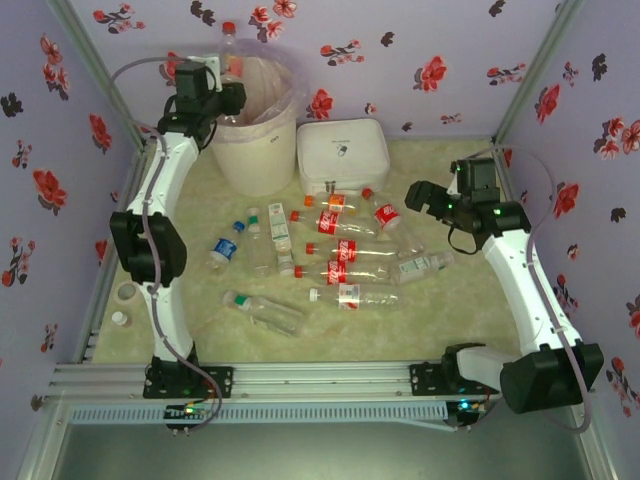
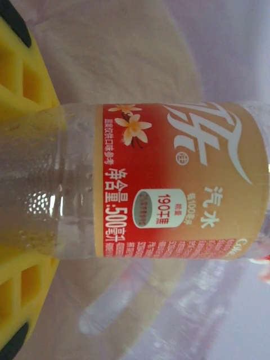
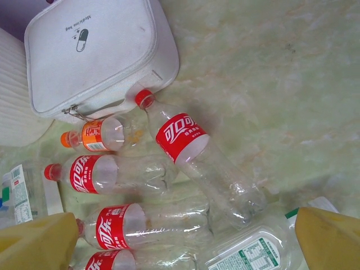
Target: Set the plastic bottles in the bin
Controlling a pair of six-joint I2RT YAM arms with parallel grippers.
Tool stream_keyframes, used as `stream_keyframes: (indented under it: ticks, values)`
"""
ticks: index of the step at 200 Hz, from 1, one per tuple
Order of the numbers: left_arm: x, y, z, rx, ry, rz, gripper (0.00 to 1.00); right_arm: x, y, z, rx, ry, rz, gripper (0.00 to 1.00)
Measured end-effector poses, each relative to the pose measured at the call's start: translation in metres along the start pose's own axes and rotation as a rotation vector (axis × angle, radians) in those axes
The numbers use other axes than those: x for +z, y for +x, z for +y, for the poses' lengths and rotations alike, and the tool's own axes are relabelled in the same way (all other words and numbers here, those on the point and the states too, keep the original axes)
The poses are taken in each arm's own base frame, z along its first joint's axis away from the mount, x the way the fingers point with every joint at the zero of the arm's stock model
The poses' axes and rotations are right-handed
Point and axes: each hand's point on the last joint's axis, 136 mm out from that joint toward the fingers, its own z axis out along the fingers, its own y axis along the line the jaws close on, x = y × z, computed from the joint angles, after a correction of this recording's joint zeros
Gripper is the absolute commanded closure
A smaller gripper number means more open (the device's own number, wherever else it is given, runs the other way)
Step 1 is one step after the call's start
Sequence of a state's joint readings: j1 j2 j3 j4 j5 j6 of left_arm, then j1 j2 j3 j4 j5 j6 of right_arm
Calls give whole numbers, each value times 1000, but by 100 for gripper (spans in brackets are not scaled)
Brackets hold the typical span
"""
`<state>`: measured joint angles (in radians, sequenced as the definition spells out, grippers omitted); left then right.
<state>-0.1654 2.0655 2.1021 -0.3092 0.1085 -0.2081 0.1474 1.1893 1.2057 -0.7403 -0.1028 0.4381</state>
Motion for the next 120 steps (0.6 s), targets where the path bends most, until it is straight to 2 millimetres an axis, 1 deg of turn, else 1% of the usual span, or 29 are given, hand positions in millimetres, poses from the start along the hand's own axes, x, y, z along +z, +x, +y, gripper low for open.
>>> stream_keyframes:
  ticks: [12, 32, 62, 92, 120]
  values:
    - [3, 9, 0, 11, 1, 29, 42, 1, 1, -2, 3, 7, 2, 1]
    - [3, 10, -3, 21, 9, 33, 31, 3, 2, -8, 13, 22, 5, 1]
    - [3, 12, -6, 28, 20, 43, 20, 6, 3, -18, 43, 52, 4, 1]
    - [3, 14, -8, 31, 26, 49, 17, 9, 7, -29, 73, 79, 13, 1]
    - [2, 14, -8, 30, 27, 52, 17, 7, 7, -40, 106, 110, 0, 1]
